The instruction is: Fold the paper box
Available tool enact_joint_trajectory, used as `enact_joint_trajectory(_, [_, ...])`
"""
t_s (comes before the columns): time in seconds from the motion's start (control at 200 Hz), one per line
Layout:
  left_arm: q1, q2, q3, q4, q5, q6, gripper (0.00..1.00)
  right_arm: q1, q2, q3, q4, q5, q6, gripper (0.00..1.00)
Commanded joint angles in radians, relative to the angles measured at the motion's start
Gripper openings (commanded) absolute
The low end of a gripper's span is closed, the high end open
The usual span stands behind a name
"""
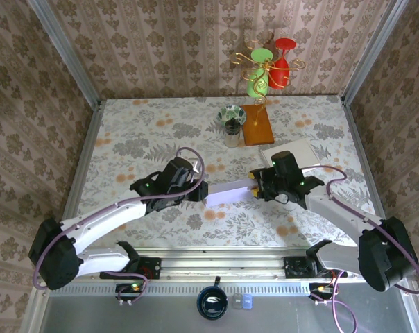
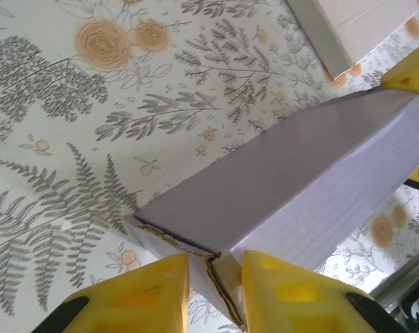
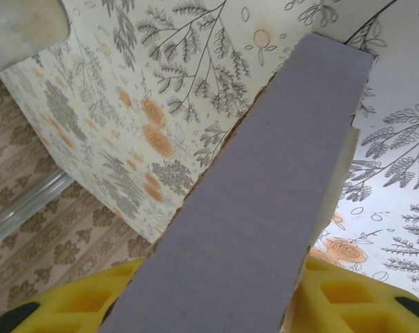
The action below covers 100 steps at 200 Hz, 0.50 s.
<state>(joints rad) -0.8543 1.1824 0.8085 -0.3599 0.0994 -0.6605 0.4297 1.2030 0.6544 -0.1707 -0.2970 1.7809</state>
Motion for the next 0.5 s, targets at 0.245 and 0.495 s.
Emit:
enact_joint_trajectory(0.245, [0.117, -0.096, 0.021, -0.015, 0.109, -0.186, 0.38, -0.013, 0.019, -0.222, 0.487, 0.023, -0.228, 0.41])
enact_joint_trajectory(0.495, [0.221, -0.104, -0.067, 0.061, 0.208, -0.319, 0.37, -0.017, 0.159, -0.228, 0.581, -0.016, -0.364, 0.53])
